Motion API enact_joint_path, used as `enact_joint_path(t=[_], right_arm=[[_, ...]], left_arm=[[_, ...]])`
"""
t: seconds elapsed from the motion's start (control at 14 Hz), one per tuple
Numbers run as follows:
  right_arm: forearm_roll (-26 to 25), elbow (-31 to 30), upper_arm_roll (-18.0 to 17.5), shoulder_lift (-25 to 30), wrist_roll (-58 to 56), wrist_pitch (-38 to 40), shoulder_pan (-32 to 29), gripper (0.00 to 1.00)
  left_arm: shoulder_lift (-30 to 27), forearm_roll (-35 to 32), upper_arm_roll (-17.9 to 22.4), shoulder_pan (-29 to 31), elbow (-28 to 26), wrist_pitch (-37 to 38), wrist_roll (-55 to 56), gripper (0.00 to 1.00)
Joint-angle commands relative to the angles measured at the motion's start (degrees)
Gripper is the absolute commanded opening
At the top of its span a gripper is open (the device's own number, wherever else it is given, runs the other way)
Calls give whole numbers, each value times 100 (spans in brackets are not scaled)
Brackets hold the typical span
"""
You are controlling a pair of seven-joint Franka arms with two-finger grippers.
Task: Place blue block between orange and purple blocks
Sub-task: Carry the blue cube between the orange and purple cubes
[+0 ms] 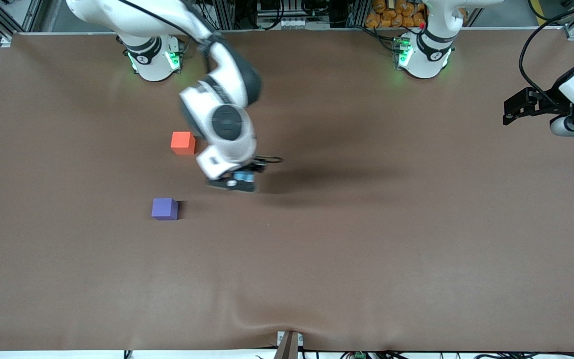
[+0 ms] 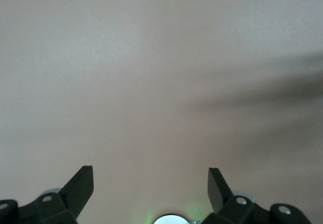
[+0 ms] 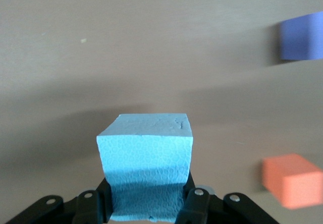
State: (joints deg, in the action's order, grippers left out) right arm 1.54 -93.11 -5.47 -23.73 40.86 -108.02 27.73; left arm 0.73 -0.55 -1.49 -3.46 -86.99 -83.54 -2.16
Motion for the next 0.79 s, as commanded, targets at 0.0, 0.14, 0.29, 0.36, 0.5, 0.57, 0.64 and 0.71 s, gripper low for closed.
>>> enact_joint_path(t=[0.0,0.14,0.29,0.36,0.5,0.57,0.64,0.71], right_arm=[[277,-1434,-103,1052,-1311,-157,-933,0],[512,-2103,-112,1439,-2210,-385,-1575,0],[881,-2692,-103,1590,-2635,-858,-1788,0],[953,-2886,-94,1565,-2636,-1209,-1754,0],[953,-3483,-94,1547,-2723,-2131,-1727,0],[953,-3608,-86,1529,-2906,-2266,-1753,0],[962,-3644,-86,1494,-2995,-2302,-1745,0],[954,-3653,-86,1459,-2996,-2337,-1745,0]], left_arm=[[41,-85,-36,21,77,75,40,100],[41,-94,-36,12,77,75,40,100],[41,-103,-36,-6,77,75,32,100],[50,-103,-36,-6,77,75,32,100],[50,-103,-36,12,77,75,40,100],[50,-103,-36,20,77,75,40,100],[50,-103,-36,12,77,75,40,100],[41,-94,-36,12,77,75,49,100]])
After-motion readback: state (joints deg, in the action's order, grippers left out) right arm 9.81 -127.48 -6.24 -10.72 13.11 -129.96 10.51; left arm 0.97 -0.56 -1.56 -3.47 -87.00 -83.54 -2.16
